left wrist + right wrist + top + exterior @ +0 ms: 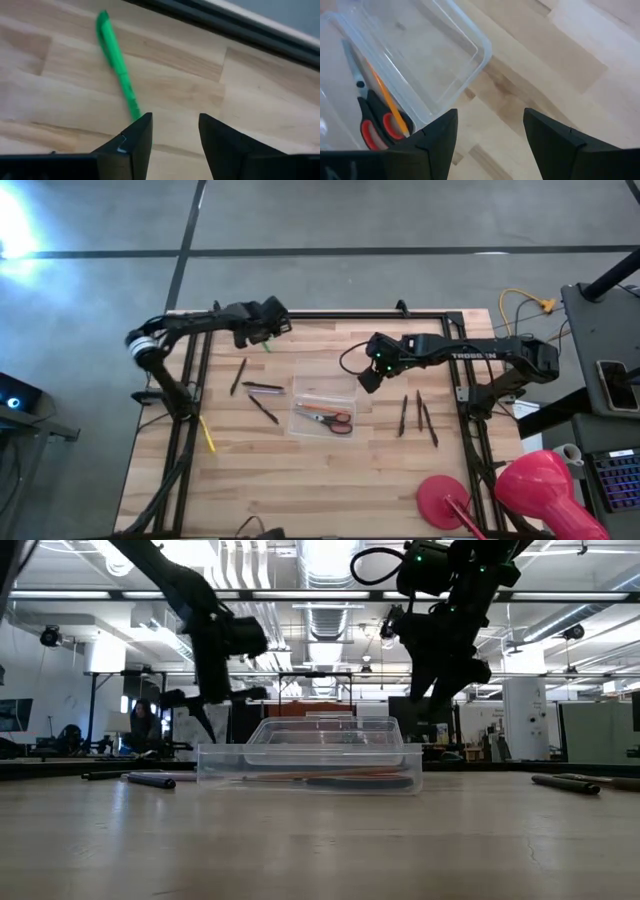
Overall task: Pick & place school supplies into a supply box
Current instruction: Put the green pen into the transparent supply box
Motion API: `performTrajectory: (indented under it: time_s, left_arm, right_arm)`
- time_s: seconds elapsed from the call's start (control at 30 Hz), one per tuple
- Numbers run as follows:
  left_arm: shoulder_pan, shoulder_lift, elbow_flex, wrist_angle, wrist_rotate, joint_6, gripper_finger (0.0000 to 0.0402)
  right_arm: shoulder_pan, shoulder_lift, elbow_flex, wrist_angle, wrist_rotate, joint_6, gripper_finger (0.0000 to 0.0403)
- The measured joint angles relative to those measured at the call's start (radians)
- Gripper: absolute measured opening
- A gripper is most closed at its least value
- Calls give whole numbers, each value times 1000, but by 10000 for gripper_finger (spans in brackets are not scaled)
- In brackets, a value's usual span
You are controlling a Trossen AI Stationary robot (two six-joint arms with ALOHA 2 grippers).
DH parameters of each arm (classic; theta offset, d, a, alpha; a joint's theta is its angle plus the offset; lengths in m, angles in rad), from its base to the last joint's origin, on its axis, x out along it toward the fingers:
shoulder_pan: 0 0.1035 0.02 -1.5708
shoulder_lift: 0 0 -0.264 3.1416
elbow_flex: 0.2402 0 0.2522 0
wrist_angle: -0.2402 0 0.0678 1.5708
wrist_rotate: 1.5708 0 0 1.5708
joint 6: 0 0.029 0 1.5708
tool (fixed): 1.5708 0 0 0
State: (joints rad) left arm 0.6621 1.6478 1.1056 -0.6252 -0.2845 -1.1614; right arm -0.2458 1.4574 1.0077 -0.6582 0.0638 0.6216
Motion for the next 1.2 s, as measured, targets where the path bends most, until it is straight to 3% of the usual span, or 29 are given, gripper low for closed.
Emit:
performTrajectory:
  time_s: [0.1,0.2,0.27,0.4,0.67,0.83,1.2]
  left_arm:
    - [5,82,65,-72,5,0,145]
    - [13,143,100,-138,73,-1,145]
    - [23,161,98,-172,139,-3,145]
    - [26,123,31,-176,159,-91,145]
    - [39,-4,-161,83,145,-293,145]
    - [52,-9,-225,118,141,-363,145]
    - [59,-5,-137,136,73,-341,145]
  right_arm:
    - [2,0,0,1,25,13,219]
    - [3,0,0,3,47,17,219]
    - [3,0,0,5,54,23,219]
    - [4,0,-1,10,92,50,219]
    - [3,0,-3,14,123,45,219]
    - [4,0,-4,14,123,44,219]
    - [3,2,-30,16,122,46,219]
